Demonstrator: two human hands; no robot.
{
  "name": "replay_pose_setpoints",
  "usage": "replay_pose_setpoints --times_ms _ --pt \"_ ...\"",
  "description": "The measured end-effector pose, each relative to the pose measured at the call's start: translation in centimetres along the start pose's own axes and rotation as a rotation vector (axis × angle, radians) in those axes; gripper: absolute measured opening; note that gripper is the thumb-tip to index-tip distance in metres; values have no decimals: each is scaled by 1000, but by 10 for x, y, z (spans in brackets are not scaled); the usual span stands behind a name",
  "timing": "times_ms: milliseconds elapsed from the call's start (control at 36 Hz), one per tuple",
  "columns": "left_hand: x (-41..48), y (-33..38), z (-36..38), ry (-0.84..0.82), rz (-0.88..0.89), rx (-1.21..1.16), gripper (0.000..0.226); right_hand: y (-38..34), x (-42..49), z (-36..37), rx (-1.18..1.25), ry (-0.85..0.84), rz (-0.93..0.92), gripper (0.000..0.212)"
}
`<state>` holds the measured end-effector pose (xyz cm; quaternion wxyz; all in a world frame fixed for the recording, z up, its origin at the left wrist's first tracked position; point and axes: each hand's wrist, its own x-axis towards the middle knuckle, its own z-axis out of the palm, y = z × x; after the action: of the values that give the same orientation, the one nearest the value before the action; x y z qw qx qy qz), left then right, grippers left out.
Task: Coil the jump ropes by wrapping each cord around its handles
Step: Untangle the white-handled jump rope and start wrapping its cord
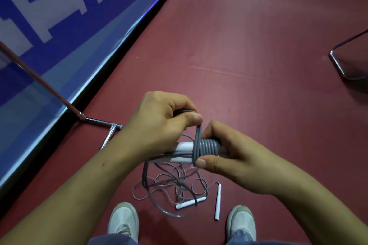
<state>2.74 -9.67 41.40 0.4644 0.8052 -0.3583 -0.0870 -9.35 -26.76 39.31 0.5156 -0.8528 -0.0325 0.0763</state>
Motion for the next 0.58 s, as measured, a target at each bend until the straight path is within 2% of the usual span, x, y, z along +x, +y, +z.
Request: replay_pose_setpoints --times_ms 167,361,472,583 --pt "1 3 -1 24 9 49 6 -9 3 12 87 103 -6 40" --pt "3 0 -12 57 -68 61 7 -14 0 0 207 101 48 28" --pt "3 -1 -24 -104 -149 19 8 -19 0 3 243 83 46 27" --pt "4 -10 -37 -270 -189 -177 16 -20 -3 1 429 22 70 27"
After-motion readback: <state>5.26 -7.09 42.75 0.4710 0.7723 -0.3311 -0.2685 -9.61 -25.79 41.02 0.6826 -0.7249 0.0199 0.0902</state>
